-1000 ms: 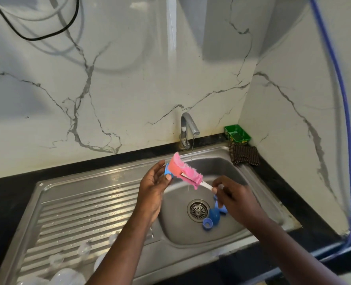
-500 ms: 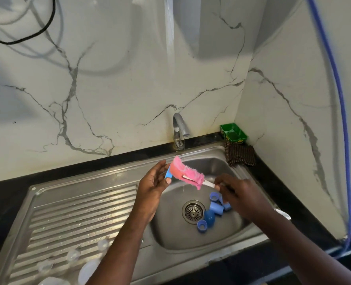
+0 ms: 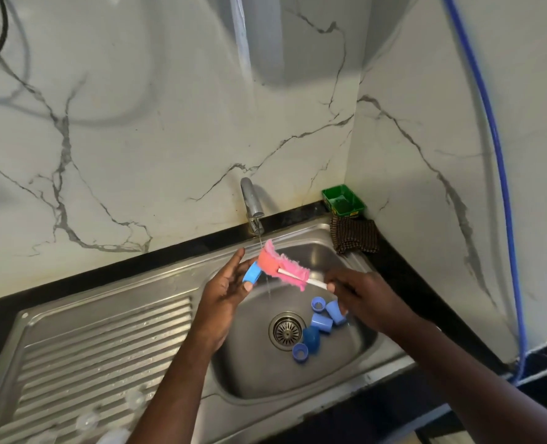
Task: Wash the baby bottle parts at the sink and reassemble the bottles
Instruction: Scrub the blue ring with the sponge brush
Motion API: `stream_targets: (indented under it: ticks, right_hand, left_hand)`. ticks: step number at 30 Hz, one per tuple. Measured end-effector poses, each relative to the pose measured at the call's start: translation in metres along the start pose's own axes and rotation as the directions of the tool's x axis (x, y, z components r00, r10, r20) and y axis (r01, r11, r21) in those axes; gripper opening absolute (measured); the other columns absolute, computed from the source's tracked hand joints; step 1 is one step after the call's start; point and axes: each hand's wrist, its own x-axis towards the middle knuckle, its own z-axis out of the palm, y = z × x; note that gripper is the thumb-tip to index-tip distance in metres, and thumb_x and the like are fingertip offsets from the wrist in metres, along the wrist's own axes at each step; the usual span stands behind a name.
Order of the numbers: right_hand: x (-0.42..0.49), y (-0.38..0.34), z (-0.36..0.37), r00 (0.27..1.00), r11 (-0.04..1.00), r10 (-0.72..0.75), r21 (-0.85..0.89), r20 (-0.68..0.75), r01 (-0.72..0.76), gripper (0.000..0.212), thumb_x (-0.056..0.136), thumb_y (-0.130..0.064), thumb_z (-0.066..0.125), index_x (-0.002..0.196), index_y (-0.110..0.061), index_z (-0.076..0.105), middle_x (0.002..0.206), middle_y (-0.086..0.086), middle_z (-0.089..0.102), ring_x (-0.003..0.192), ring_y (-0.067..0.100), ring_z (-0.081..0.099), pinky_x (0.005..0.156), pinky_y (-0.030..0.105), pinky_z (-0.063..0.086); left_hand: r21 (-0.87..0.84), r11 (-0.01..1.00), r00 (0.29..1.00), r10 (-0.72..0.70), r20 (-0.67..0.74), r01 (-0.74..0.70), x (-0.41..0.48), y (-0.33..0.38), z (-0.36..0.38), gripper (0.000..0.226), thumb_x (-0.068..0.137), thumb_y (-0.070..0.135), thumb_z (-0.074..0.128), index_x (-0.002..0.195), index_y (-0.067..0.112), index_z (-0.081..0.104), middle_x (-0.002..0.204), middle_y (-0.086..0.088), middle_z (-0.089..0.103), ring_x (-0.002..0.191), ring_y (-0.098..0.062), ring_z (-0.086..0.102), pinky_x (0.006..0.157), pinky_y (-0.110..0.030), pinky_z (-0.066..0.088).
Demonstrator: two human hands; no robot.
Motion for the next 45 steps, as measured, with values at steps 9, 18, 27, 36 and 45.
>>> stream_targets:
  ticks: [9,18,27,36,45]
  right_hand:
    - [0.005,-0.003,-0.001,0.997,0.995,0.056,0.078,0.061,-0.061,0.008,0.099,-0.015,0.058,0.095,-0.018,0.065,0.057,0.005,0.063,0.049,0.004,0.054,0.054,0.016,0.042]
    - [0.001,0.003,0.002,0.992,0.989,0.079,0.118,0.099,-0.091,0.009,0.099,-0.015,0.058,0.091,-0.017,0.060,0.060,0.003,0.063,0.051,0.002,0.053,0.054,0.014,0.039]
    - [-0.003,0.025,-0.002,1.000,0.997,-0.019,-0.080,0.017,0.020,0.004,0.096,-0.027,0.061,0.094,-0.029,0.058,0.063,-0.012,0.061,0.058,0.009,0.060,0.062,0.032,0.051]
    - [-0.006,0.027,-0.002,0.997,0.990,-0.076,-0.121,-0.019,0.074,0.014,0.093,-0.043,0.052,0.098,-0.031,0.058,0.066,-0.009,0.060,0.058,0.011,0.058,0.060,0.033,0.051]
    - [-0.006,0.034,0.000,0.997,0.994,-0.073,-0.085,-0.002,0.072,0.003,0.096,-0.032,0.059,0.096,-0.029,0.060,0.064,-0.012,0.059,0.057,0.010,0.059,0.060,0.034,0.052]
  left_hand:
    - [-0.020,0.999,0.998,0.049,-0.042,-0.050,0.003,0.001,0.013,0.042,0.092,0.017,0.059,0.135,0.018,0.058,0.132,-0.004,0.066,0.126,-0.024,0.060,0.107,-0.042,0.049]
    - [-0.439,0.893,0.983,-0.160,-0.093,0.104,0.001,0.013,0.025,0.035,0.101,0.009,0.047,0.135,0.002,0.054,0.129,-0.020,0.065,0.114,-0.037,0.067,0.091,-0.039,0.058]
    - [-0.555,0.816,0.951,-0.278,-0.132,0.161,0.002,0.022,0.036,0.030,0.102,0.017,0.050,0.126,0.000,0.059,0.118,-0.024,0.070,0.108,-0.035,0.070,0.090,-0.043,0.059]
    - [-0.702,0.698,0.944,-0.309,-0.119,0.140,0.003,0.026,0.045,0.036,0.090,0.018,0.059,0.124,0.006,0.061,0.119,-0.022,0.070,0.106,-0.032,0.071,0.082,-0.039,0.062]
    - [-0.637,0.764,0.973,-0.208,-0.096,0.100,0.008,0.017,0.051,0.036,0.087,0.019,0.057,0.119,0.003,0.061,0.117,-0.020,0.070,0.112,-0.028,0.068,0.095,-0.039,0.055]
